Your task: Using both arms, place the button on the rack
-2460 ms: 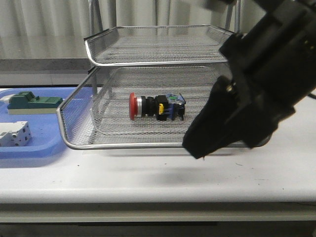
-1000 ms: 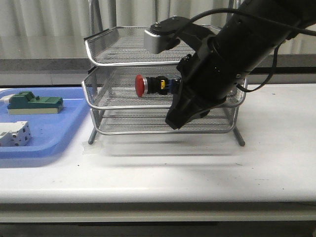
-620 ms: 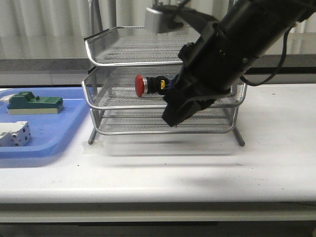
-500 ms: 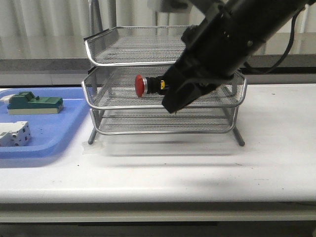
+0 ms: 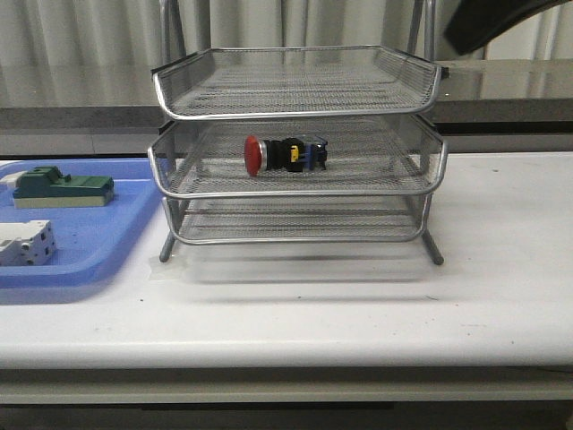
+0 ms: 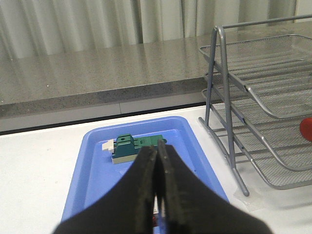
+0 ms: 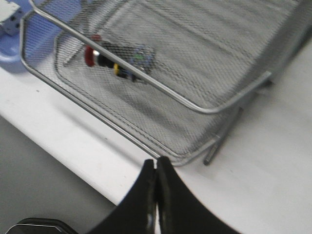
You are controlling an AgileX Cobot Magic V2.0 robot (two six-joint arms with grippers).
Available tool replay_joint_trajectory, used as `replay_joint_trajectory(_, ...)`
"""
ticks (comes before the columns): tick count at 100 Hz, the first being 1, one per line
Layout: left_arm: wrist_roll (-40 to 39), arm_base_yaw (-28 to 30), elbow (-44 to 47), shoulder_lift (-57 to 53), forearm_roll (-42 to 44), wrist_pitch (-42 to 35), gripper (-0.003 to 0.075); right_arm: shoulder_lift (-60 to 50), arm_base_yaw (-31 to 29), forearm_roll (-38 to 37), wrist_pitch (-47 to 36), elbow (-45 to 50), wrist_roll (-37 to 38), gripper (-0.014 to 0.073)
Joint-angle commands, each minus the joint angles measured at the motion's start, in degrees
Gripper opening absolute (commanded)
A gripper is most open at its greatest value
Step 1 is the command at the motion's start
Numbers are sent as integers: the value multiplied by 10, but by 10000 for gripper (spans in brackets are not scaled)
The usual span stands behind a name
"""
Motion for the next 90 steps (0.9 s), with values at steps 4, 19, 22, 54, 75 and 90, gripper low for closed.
replay_joint_trajectory(4,-7,2,-17,4,-8,-47,-20,-66,-19,-77,12,-12,73,-60)
replay_joint_trajectory(19,-7,2,-17,4,-8,-47,-20,-146,-26,-129,7,28,131,-60)
replay_joint_trajectory(22,-7,2,-17,4,-8,-47,-20,-166,-26,-132,2,39,139,-60)
replay_joint_trajectory(54,-7,2,-17,4,-8,-47,-20,-345,-26,-132,-6,168,171,-60)
replay_joint_trajectory(75,-7,2,-17,4,-8,-47,-20,-448,-26,-132,-6,235,172,-60)
replay_joint_trajectory(90,-7,2,-17,4,-8,-47,-20,-492,-26,-132,0,252,172,-60)
